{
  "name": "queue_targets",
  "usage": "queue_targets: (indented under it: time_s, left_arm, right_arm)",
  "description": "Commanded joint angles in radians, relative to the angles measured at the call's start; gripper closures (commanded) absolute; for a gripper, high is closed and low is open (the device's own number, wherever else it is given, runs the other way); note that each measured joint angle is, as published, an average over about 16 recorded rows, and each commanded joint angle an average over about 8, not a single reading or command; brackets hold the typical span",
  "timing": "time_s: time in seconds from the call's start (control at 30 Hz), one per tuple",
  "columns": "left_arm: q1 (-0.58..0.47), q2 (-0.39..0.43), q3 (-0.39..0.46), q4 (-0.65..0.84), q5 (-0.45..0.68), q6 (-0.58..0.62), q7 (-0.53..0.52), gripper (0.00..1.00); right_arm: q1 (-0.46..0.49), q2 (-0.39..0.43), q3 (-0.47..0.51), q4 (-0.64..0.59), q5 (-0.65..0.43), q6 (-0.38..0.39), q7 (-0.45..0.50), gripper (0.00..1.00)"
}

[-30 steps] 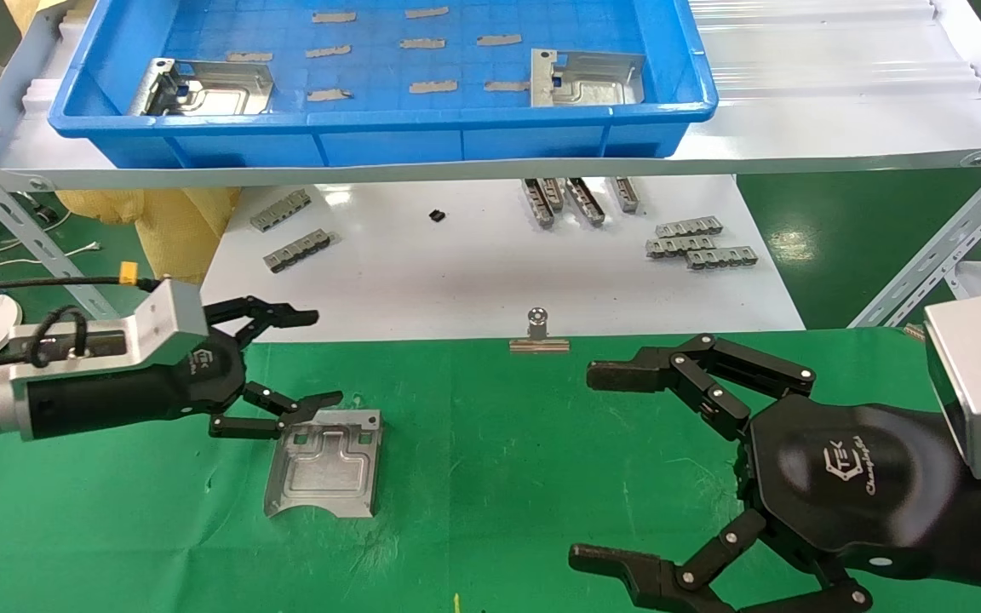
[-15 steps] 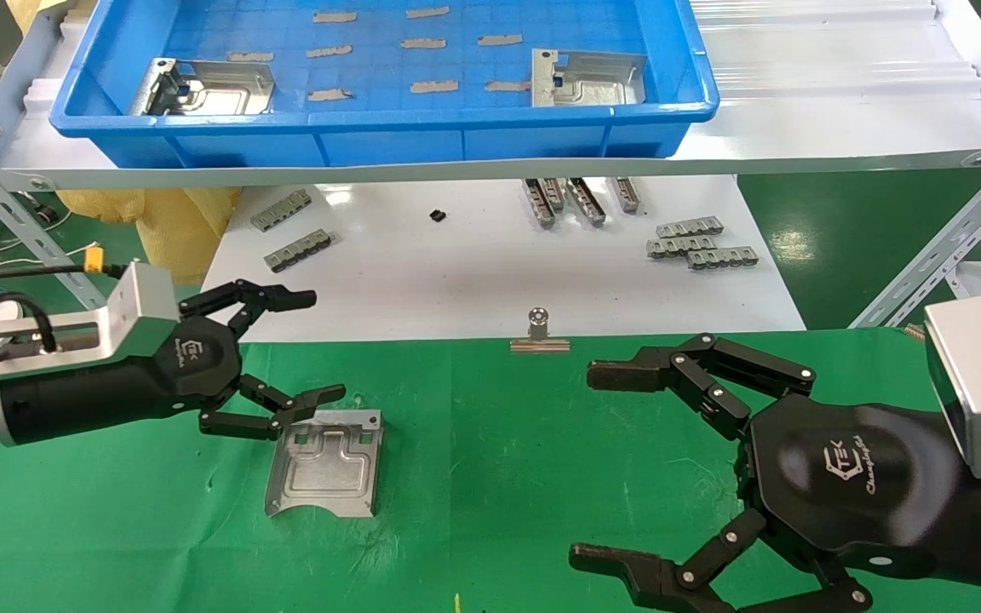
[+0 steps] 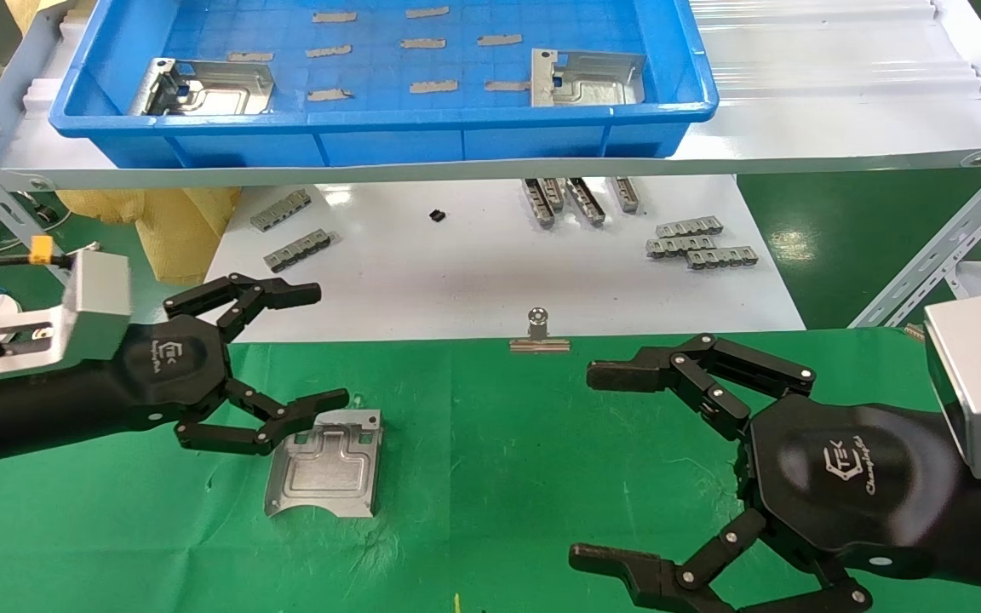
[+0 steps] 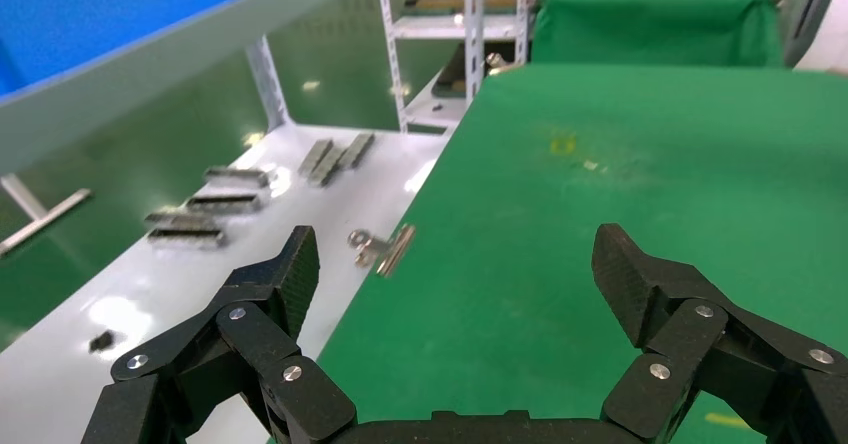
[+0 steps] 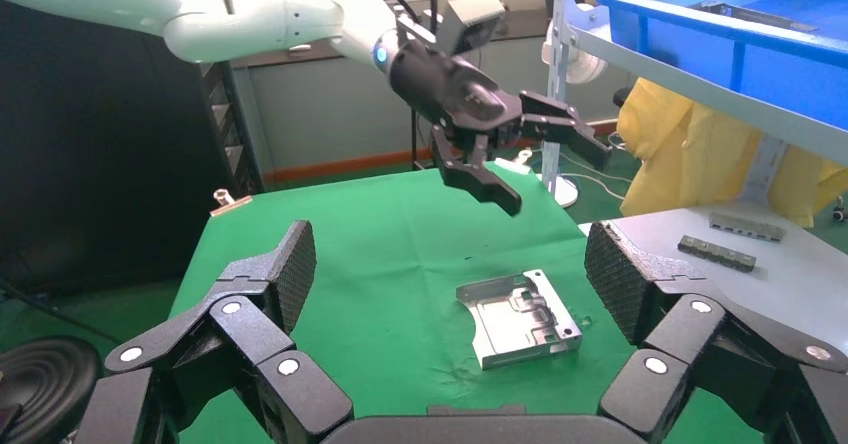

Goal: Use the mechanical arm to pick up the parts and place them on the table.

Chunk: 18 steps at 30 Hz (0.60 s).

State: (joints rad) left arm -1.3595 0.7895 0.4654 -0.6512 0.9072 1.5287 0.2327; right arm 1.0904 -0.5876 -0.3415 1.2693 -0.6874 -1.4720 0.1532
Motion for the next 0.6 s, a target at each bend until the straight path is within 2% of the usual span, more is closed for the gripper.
queue_targets:
  time_s: [0.03,0.6]
  left_arm:
    - [0.02,-0.013,-0.013,-0.045,-0.013,-0.002,-0.03,0.0]
    - [0.194,-0.121,-0.126,-0.431,-0.12,-0.022,-0.286,0.0]
  right_arm:
    - [0.0,0.0,0.0,0.0,0.0,0.0,0.0,0.0]
    - [0.0,0.0,0.0,0.0,0.0,0.0,0.0,0.0]
